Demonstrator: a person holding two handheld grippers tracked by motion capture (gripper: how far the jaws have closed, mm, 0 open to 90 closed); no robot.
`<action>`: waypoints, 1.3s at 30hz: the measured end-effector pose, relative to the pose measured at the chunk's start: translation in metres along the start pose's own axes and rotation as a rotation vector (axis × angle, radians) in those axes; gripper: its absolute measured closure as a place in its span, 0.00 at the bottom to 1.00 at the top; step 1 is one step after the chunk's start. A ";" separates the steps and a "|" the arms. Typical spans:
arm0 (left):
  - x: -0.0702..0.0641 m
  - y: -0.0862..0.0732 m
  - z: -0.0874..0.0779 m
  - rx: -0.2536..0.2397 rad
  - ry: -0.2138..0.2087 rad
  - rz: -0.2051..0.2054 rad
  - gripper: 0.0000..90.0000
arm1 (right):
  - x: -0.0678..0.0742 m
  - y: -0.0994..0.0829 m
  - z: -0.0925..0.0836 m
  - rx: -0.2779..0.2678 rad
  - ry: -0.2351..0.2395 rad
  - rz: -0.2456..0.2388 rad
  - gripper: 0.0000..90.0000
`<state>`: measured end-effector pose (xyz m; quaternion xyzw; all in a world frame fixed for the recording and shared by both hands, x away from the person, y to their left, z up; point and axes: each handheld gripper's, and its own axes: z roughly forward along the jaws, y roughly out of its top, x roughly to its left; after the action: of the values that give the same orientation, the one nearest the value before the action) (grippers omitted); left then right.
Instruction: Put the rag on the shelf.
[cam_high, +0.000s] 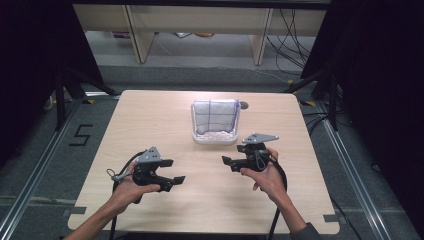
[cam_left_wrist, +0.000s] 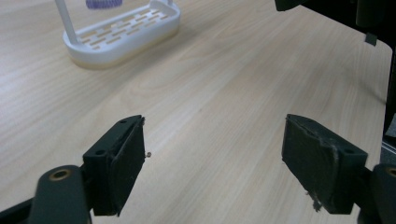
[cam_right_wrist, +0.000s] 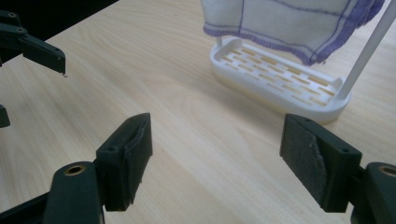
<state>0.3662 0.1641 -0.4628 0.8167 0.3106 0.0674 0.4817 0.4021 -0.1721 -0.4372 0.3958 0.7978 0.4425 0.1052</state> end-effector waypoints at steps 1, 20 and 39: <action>-0.001 -0.006 -0.001 -0.003 0.000 -0.009 0.23 | 0.002 -0.007 0.000 -0.011 -0.005 -0.007 0.28; -0.019 -0.047 -0.009 0.011 0.029 0.006 0.22 | 0.029 -0.060 -0.008 0.058 0.035 0.007 0.25; -0.030 -0.067 -0.014 0.032 0.036 0.033 0.21 | 0.047 -0.095 -0.018 0.124 -0.013 -0.039 0.21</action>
<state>0.3072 0.1807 -0.5049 0.8278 0.3070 0.0852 0.4619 0.3105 -0.1773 -0.4926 0.3888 0.8306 0.3874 0.0941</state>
